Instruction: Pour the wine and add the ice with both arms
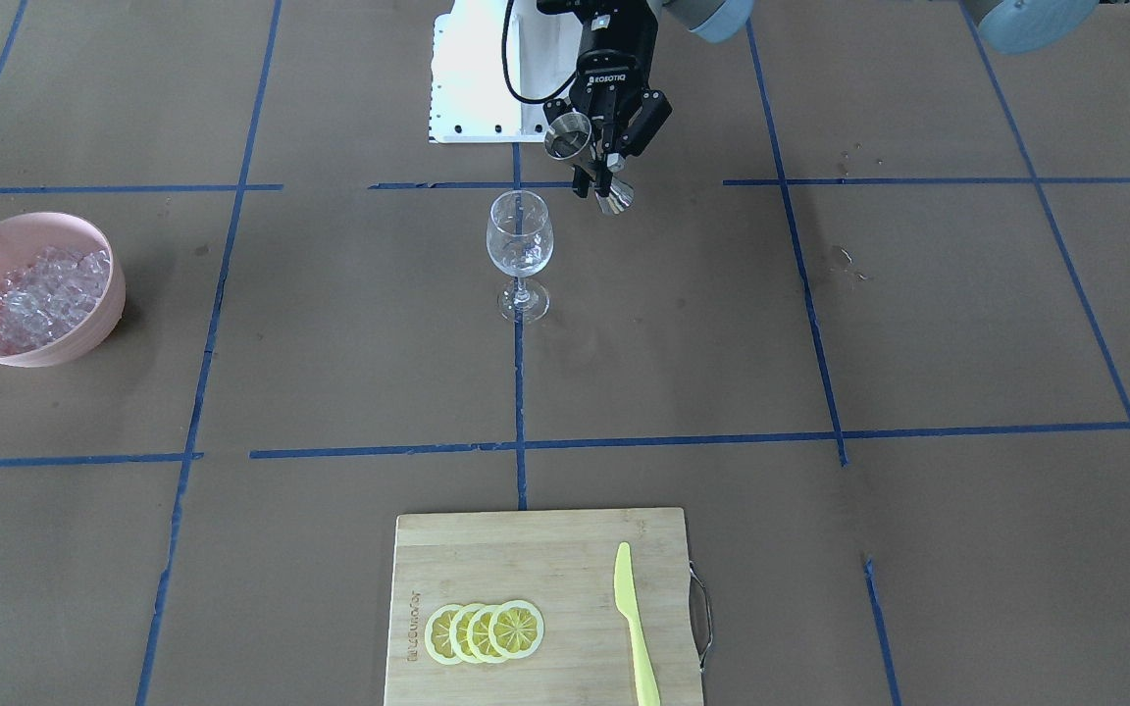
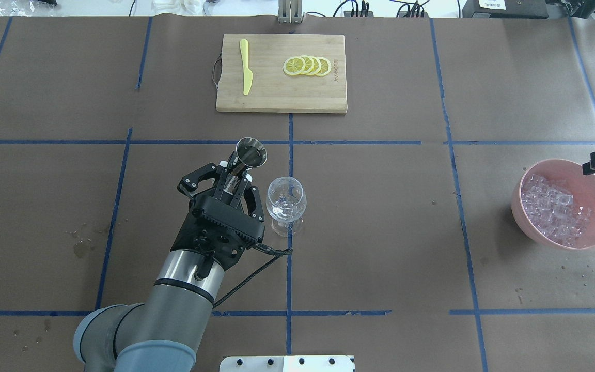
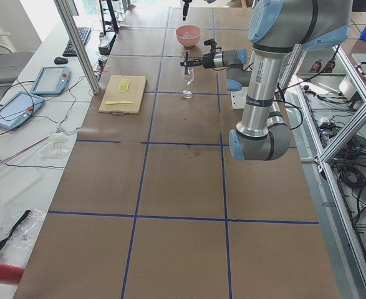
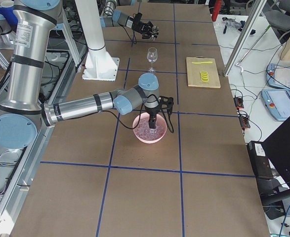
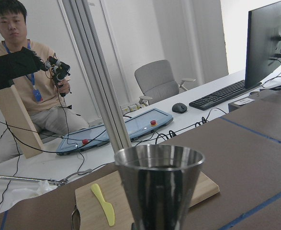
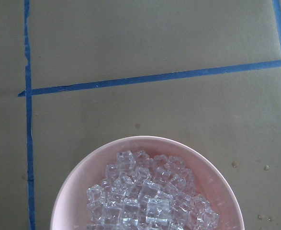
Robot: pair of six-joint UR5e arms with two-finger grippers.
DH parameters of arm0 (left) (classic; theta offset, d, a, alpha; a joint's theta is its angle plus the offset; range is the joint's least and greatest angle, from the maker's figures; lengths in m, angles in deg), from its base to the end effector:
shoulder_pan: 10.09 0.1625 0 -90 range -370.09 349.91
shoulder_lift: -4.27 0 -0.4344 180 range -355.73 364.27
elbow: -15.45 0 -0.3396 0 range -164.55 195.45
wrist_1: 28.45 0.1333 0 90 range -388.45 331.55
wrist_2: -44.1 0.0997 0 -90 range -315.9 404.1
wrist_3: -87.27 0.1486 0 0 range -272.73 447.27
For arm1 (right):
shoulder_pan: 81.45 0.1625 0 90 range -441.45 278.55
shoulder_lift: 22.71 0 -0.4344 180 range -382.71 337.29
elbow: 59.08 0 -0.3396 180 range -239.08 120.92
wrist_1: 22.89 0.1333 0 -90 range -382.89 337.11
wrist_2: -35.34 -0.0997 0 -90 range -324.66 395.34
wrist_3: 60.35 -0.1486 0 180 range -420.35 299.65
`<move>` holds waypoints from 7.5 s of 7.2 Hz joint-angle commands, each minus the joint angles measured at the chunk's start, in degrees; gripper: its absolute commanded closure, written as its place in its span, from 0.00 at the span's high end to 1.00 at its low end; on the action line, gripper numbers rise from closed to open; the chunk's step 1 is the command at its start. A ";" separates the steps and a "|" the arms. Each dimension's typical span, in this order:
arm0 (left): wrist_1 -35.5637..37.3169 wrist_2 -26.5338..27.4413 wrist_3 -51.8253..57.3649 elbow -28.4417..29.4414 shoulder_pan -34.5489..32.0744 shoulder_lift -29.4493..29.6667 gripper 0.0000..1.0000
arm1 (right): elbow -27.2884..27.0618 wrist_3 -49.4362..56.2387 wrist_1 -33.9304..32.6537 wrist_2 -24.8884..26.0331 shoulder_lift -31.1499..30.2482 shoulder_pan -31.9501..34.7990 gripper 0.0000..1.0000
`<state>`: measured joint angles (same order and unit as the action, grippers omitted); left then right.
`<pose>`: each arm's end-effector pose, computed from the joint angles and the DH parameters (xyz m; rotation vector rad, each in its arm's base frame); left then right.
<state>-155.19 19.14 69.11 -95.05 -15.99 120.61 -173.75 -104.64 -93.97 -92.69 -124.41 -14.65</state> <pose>0.4683 -0.3178 0.2120 1.4679 0.4107 0.0918 -0.1150 -0.3743 0.5584 0.0865 -0.8347 0.1616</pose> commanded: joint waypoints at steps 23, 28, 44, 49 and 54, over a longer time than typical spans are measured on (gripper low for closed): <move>2.55 6.94 53.31 2.22 2.13 0.91 0.00 | 0.15 -0.62 -0.02 -0.29 0.54 0.00 1.00; -6.31 7.03 44.81 4.40 2.13 -0.31 0.00 | -0.02 -0.62 -0.02 -0.29 0.71 0.00 1.00; -38.50 8.35 52.61 1.16 -1.48 -34.33 0.00 | 11.05 -8.61 14.22 6.39 0.80 -10.99 0.77; -40.42 8.35 52.52 1.78 -1.48 -35.21 0.00 | 11.31 -8.00 13.78 6.56 0.54 -11.16 0.00; -50.67 8.35 51.56 6.58 -1.48 -35.12 0.00 | 6.49 -7.82 13.69 5.60 0.01 -6.68 0.00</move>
<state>-201.43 27.43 120.99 -91.10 -17.54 85.54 -165.93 -112.43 -80.25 -86.90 -124.31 -21.99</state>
